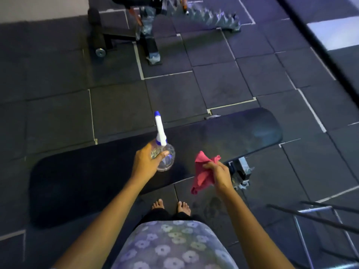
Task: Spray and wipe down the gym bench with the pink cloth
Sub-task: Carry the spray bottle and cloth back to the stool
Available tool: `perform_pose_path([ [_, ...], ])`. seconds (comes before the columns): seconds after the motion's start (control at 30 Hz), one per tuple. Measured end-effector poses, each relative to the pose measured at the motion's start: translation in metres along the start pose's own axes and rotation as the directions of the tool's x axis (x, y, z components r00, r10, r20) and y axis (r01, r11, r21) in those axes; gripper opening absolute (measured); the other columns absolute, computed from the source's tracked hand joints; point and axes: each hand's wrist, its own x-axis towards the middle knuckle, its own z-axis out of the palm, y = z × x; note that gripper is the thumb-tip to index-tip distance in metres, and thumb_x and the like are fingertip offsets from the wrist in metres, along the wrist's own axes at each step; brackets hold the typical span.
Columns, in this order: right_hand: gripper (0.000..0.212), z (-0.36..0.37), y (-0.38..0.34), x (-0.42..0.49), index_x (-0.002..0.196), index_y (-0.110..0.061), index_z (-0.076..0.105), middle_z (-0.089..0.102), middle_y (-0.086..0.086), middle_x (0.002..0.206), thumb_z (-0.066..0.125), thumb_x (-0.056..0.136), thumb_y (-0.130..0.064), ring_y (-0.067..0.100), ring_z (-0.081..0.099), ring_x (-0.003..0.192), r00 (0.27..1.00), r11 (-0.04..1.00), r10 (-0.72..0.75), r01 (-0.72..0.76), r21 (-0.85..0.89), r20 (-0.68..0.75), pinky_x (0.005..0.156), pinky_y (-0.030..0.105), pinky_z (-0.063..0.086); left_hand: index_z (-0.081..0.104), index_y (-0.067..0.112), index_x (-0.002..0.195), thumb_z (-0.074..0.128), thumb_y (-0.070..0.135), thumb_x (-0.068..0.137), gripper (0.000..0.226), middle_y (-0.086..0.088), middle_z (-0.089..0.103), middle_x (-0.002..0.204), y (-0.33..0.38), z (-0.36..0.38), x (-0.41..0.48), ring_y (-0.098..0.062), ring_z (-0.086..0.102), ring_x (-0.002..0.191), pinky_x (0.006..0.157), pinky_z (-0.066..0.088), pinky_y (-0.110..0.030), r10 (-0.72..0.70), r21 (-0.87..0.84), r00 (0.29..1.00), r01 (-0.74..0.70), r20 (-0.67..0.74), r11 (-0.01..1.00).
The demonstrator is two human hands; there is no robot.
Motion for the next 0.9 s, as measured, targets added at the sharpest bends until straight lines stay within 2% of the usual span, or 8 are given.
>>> perform_pose_path([
  [0.1, 0.021, -0.018, -0.024, -0.041, 0.058, -0.012, 0.065, 0.062, 0.005, 0.057, 0.065, 0.072, 0.003, 0.019, 0.058, 0.052, 1.000, 0.987, 0.030, -0.031, 0.155, 0.007, 0.058, 0.028, 0.047, 0.062, 0.018, 0.122, 0.077, 0.024, 0.078, 0.047, -0.004, 0.070, 0.111, 0.036, -0.020, -0.022, -0.016, 0.063, 0.098, 0.073, 0.047, -0.019, 0.014, 0.023, 1.000, -0.014, -0.020, 1.000],
  [0.17, 0.018, -0.033, -0.035, -0.069, 0.062, -0.012, 0.069, 0.064, 0.007, 0.061, 0.065, 0.073, 0.002, 0.020, 0.060, 0.056, 1.000, 0.977, 0.006, -0.005, 0.213, -0.003, 0.062, 0.032, 0.048, 0.063, 0.015, 0.120, 0.078, 0.023, 0.076, 0.047, -0.002, 0.069, 0.108, 0.060, -0.028, -0.036, -0.012, 0.061, 0.093, 0.066, 0.042, -0.009, 0.023, 0.033, 1.000, -0.022, -0.013, 0.999],
  [0.23, 0.023, -0.047, -0.042, -0.094, 0.060, -0.016, 0.073, 0.065, 0.003, 0.059, 0.064, 0.075, 0.000, 0.016, 0.060, 0.053, 1.000, 0.963, -0.011, 0.016, 0.269, -0.021, 0.057, 0.029, 0.047, 0.065, 0.016, 0.117, 0.079, 0.025, 0.075, 0.045, 0.003, 0.067, 0.098, 0.083, -0.032, -0.049, -0.010, 0.058, 0.088, 0.061, 0.037, -0.004, 0.051, 0.060, 0.998, -0.053, 0.028, 0.997],
  [0.4, 0.027, -0.085, -0.051, -0.133, 0.061, -0.017, 0.075, 0.068, 0.000, 0.059, 0.061, 0.079, -0.002, 0.011, 0.062, 0.049, 0.994, 0.956, -0.070, 0.092, 0.279, -0.087, 0.042, 0.020, 0.046, 0.067, 0.018, 0.110, 0.079, 0.029, 0.075, 0.039, 0.007, 0.065, 0.087, 0.131, -0.019, -0.070, -0.013, 0.061, 0.084, 0.069, 0.045, -0.023, 0.120, 0.071, 0.976, -0.135, 0.184, 0.988],
  [0.53, 0.015, -0.127, -0.051, -0.149, 0.069, -0.014, 0.067, 0.064, 0.009, 0.073, 0.066, 0.080, -0.004, 0.022, 0.058, 0.065, 0.959, 0.953, -0.119, 0.183, 0.242, -0.257, 0.055, 0.029, 0.045, 0.067, 0.020, 0.110, 0.079, 0.028, 0.075, 0.038, 0.007, 0.067, 0.087, 0.166, 0.019, -0.082, -0.015, 0.065, 0.087, 0.068, 0.048, -0.022, 0.193, 0.074, 0.931, -0.226, 0.310, 0.971],
  [0.63, 0.010, -0.173, -0.042, -0.159, 0.075, -0.014, 0.062, 0.064, 0.014, 0.082, 0.066, 0.081, -0.007, 0.028, 0.058, 0.074, 0.929, 0.940, -0.116, 0.216, 0.264, -0.351, 0.067, 0.040, 0.046, 0.066, 0.019, 0.112, 0.078, 0.026, 0.076, 0.039, 0.001, 0.071, 0.097, 0.193, 0.058, -0.095, -0.019, 0.066, 0.092, 0.080, 0.055, -0.033, 0.225, 0.088, 0.882, -0.285, 0.414, 0.955],
  [0.77, 0.013, -0.249, -0.022, -0.170, 0.076, -0.014, 0.058, 0.061, 0.009, 0.075, 0.064, 0.083, -0.004, 0.021, 0.056, 0.064, 0.896, 0.900, -0.073, 0.249, 0.358, -0.438, 0.058, 0.029, 0.045, 0.067, 0.020, 0.111, 0.077, 0.024, 0.077, 0.036, 0.000, 0.072, 0.099, 0.229, 0.122, -0.119, -0.019, 0.067, 0.095, 0.083, 0.055, -0.037, 0.279, 0.056, 0.825, -0.350, 0.491, 0.935],
  [0.9, 0.011, -0.336, 0.013, -0.189, 0.087, -0.012, 0.060, 0.059, 0.012, 0.078, 0.060, 0.083, -0.002, 0.022, 0.054, 0.065, 0.883, 0.882, -0.017, 0.234, 0.410, -0.469, 0.062, 0.031, 0.043, 0.068, 0.023, 0.106, 0.079, 0.025, 0.075, 0.033, 0.003, 0.072, 0.092, 0.264, 0.198, -0.157, -0.019, 0.067, 0.090, 0.082, 0.054, -0.037, 0.324, 0.030, 0.760, -0.410, 0.564, 0.911],
])
